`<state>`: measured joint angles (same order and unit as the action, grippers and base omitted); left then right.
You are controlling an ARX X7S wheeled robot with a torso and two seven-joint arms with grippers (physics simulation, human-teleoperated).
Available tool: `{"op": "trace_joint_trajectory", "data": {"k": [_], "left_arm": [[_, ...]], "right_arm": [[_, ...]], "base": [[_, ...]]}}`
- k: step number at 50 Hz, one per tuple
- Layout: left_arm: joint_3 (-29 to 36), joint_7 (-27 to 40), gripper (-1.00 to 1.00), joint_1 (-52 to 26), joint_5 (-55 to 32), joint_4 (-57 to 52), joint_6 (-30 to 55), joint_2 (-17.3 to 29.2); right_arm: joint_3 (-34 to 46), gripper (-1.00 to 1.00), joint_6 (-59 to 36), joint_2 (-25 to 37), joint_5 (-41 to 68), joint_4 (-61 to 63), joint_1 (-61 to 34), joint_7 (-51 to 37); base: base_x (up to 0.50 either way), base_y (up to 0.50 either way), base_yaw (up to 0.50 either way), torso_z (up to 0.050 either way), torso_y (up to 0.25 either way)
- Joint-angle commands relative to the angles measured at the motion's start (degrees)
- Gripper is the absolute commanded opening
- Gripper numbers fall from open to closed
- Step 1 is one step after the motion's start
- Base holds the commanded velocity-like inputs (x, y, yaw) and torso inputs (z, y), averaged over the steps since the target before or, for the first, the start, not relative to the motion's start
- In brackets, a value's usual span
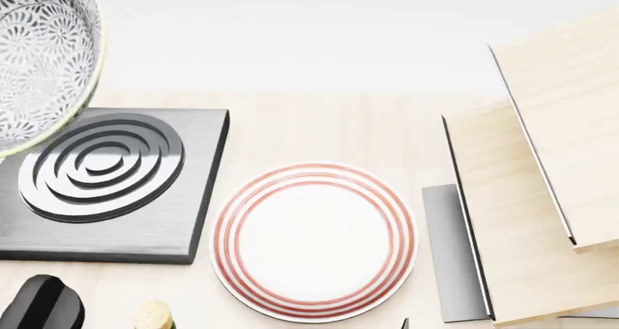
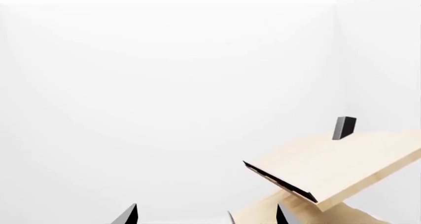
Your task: Pick up the akita bowl and put it on the plate.
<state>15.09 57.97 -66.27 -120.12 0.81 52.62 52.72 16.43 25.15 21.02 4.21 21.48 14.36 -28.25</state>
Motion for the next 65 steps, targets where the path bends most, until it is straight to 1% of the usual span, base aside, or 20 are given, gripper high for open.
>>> {"op": "trace_joint_trajectory", "data": {"k": [1,3,7,15,19,22,25,28,30,32,33,34,37,38,40,45,49,54,57,65], "left_arm": [[3.2,-0.7,-1.0,-4.0,5.2,5.7,-3.5,-8.1],[3.8,-0.6,-1.0,-4.6,6.3,6.6,-3.8,-9.0],[5.7,-2.2,-1.0,-5.9,8.1,10.7,-4.1,-12.4],[7.3,-1.9,-1.0,-6.8,9.9,12.8,-5.3,-15.7],[9.8,-1.6,-1.0,-8.4,12.2,15.3,-4.4,-17.5],[10.5,-2.7,-1.0,-8.8,13.3,16.8,-5.0,-19.0],[11.3,-4.9,-1.0,-9.5,14.0,19.5,-5.3,-21.4],[12.0,-4.7,-1.0,-9.8,15.0,21.3,-6.3,-23.4],[14.7,-3.8,-1.0,-11.3,16.8,24.1,-5.0,-25.2],[14.3,-4.4,-1.0,-11.2,16.7,24.9,-6.1,-26.2],[15.1,-4.2,-1.0,-11.5,17.0,26.0,-5.9,-27.5],[15.1,-4.3,-1.0,-11.5,17.1,26.0,-5.9,-27.5],[15.9,-4.6,-1.0,-11.9,18.1,28.3,-6.9,-29.8],[16.4,-5.6,-1.0,-12.2,17.7,29.8,-6.0,-30.7],[17.1,-5.1,-1.0,-12.3,19.2,30.5,-6.9,-31.3],[18.9,-8.4,-1.0,-12.5,19.9,34.7,-6.1,-34.4],[20.5,-9.4,-1.0,-12.8,21.4,36.1,-6.0,-36.0],[21.7,-11.5,-1.0,-13.1,22.8,38.6,-6.3,-37.3],[22.8,-15.0,-1.0,-12.8,24.2,41.7,-7.1,-38.8],[24.0,-19.2,-1.0,-13.6,25.0,46.7,-7.0,-41.2]], "right_arm": [[-0.2,1.0,0.6,0.2,0.9,-0.9,-0.2,-0.1],[-0.2,1.0,0.7,0.3,1.0,-0.8,-0.1,-0.1],[-0.2,1.0,0.7,0.3,0.7,-0.7,-0.1,-0.3],[-0.2,1.0,0.6,0.4,0.6,-0.5,-0.1,-0.4],[-0.2,1.0,0.3,0.5,0.6,-0.1,-0.1,-0.5],[-0.1,1.0,0.2,0.5,0.6,-0.4,-0.3,-0.5],[0.0,1.0,0.4,0.3,0.4,-0.7,-0.4,-0.5],[0.1,1.0,0.4,0.4,0.6,-1.0,-0.5,-0.5],[0.1,1.0,0.4,0.4,0.8,-1.1,-0.6,-0.5],[0.2,1.0,0.5,0.4,0.8,-1.3,-0.7,-0.4],[0.2,1.0,0.6,0.3,0.8,-1.5,-0.7,-0.5],[0.2,1.0,0.6,0.3,0.8,-1.6,-0.7,-0.5],[0.1,1.0,0.8,0.4,1.1,-1.7,-0.8,-0.5],[0.2,1.0,0.9,0.4,1.3,-1.9,-0.8,-0.4],[0.1,1.0,1.0,0.4,1.2,-1.9,-0.8,-0.5],[0.1,1.0,1.3,0.5,1.6,-2.4,-0.9,-0.5],[0.4,1.0,1.3,0.4,1.6,-2.9,-1.2,-0.4],[0.4,1.0,1.3,0.4,1.6,-2.9,-1.2,-0.5],[0.5,1.0,1.6,0.4,1.2,-2.7,-0.9,-0.6],[0.7,1.0,1.4,0.5,1.3,-2.6,-1.1,-0.6]], "base": [[0.0,0.0,0.0,0.0,0.0],[0.0,0.0,0.0,0.0,0.0],[0.0,0.0,0.0,0.0,0.0],[0.0,0.0,0.0,0.0,0.0],[0.0,0.0,0.0,0.0,0.003],[0.0,0.0,0.0,0.0,0.0],[0.0,0.0,0.0,0.0,0.0],[0.0,0.0,0.0,0.0,0.0],[0.0,0.0,0.0,0.0,0.0],[0.0,0.0,0.0,0.0,0.0],[0.0,0.0,0.0,0.0,0.0],[0.0,0.0,0.0,0.0,0.0],[0.0,0.0,0.0,0.0,0.0],[0.0,0.0,0.0,0.0,0.0],[0.0,0.0,0.0,0.0,0.005],[0.0,0.0,0.0,0.0,0.0],[0.0,0.0,0.0,0.0,0.0],[0.0,0.0,0.0,0.0,0.0],[0.0,0.0,0.0,0.0,0.0],[0.0,0.0,0.0,0.0,0.001]]}}
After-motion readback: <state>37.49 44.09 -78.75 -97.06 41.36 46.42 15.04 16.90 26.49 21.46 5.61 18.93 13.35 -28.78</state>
